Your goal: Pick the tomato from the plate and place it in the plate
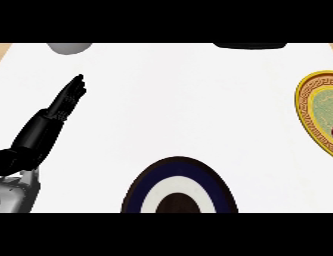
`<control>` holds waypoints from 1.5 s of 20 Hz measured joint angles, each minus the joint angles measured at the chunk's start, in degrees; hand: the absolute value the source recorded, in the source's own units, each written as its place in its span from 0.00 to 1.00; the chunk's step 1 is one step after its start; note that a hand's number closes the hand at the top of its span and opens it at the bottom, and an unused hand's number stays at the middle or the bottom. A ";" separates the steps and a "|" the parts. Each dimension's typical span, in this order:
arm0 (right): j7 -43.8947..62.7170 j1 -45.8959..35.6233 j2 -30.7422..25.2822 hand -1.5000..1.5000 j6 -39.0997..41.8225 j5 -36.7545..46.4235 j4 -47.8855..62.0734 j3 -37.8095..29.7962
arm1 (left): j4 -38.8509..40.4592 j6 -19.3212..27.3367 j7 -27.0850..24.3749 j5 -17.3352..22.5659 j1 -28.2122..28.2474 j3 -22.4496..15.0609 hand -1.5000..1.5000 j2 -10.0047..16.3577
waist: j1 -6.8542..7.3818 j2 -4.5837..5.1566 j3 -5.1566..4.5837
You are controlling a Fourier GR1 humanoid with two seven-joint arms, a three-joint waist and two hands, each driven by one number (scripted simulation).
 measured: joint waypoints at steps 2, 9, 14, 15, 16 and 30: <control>-3.14 0.39 0.55 0.00 3.91 -2.50 0.26 -2.24 | -0.59 0.02 -0.02 -0.22 0.76 0.12 0.50 0.02 | -0.25 -0.10 0.00; -5.64 1.64 -0.55 0.00 25.19 -13.14 2.90 -9.51 | -0.38 -0.40 -0.08 -0.25 1.04 0.81 0.50 -0.08 | -0.86 -0.18 -0.01; -4.12 2.07 -4.80 0.00 38.93 -18.61 8.11 -14.45 | -1.10 -0.62 0.39 -0.52 1.04 1.00 0.50 -0.26 | -0.65 -0.09 0.01; -3.82 2.59 -6.06 0.00 40.79 -19.22 9.09 -15.23 | -1.30 -0.72 0.77 -0.35 0.74 1.11 0.50 -0.31 | -0.67 -0.06 0.04; -3.18 2.63 -7.16 0.00 42.36 -19.71 9.94 -15.93 | -1.67 -0.87 0.78 -0.28 0.89 1.33 0.50 -0.15 | -0.55 -0.05 0.06; -2.34 7.62 -14.90 0.00 48.76 -19.88 12.74 -19.96 | -0.36 -1.73 0.30 -0.19 0.13 2.39 0.50 -0.66 | -0.42 0.12 0.33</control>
